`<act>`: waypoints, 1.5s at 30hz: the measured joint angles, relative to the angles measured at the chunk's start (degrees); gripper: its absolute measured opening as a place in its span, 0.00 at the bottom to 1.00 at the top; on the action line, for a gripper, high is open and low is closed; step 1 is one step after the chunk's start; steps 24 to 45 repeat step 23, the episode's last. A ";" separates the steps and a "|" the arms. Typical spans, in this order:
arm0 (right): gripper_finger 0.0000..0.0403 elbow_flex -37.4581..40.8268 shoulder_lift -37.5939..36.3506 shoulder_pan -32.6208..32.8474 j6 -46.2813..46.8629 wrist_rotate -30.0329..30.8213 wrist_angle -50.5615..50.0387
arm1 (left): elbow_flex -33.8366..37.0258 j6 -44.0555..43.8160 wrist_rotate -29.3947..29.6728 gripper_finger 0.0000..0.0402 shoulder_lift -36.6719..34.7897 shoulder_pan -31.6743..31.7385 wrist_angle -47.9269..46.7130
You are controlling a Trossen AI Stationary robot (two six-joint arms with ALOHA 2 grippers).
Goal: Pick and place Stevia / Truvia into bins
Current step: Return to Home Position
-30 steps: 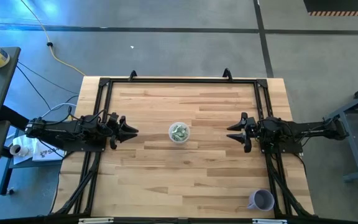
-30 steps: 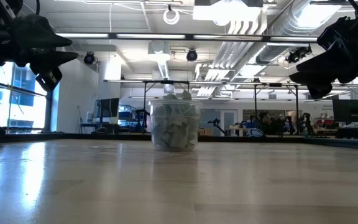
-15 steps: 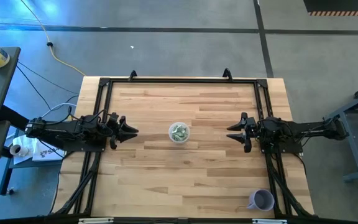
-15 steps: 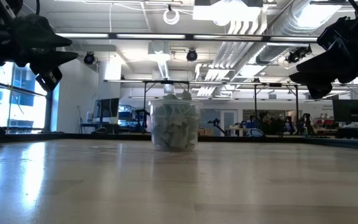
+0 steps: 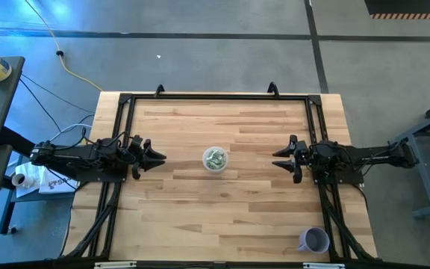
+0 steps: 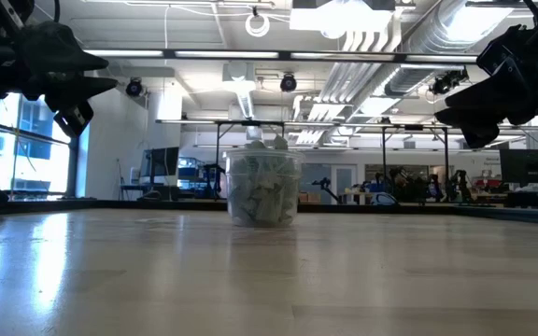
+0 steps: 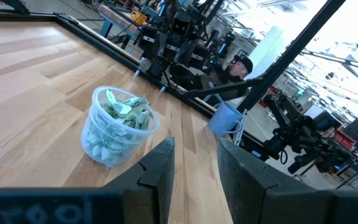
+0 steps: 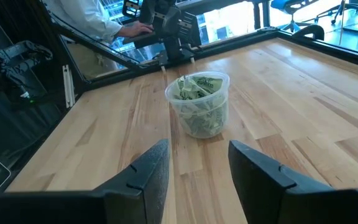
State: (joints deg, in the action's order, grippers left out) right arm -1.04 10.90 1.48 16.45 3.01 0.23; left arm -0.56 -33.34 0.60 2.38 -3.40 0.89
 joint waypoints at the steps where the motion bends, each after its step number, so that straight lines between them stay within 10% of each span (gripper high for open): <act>1: 0.39 0.00 0.00 -0.01 0.00 0.00 0.00 | 0.00 0.02 0.00 0.39 0.00 0.00 0.00; 45: 0.40 0.00 0.00 0.02 0.00 0.00 0.00 | 0.00 0.01 0.00 0.39 0.00 0.01 0.00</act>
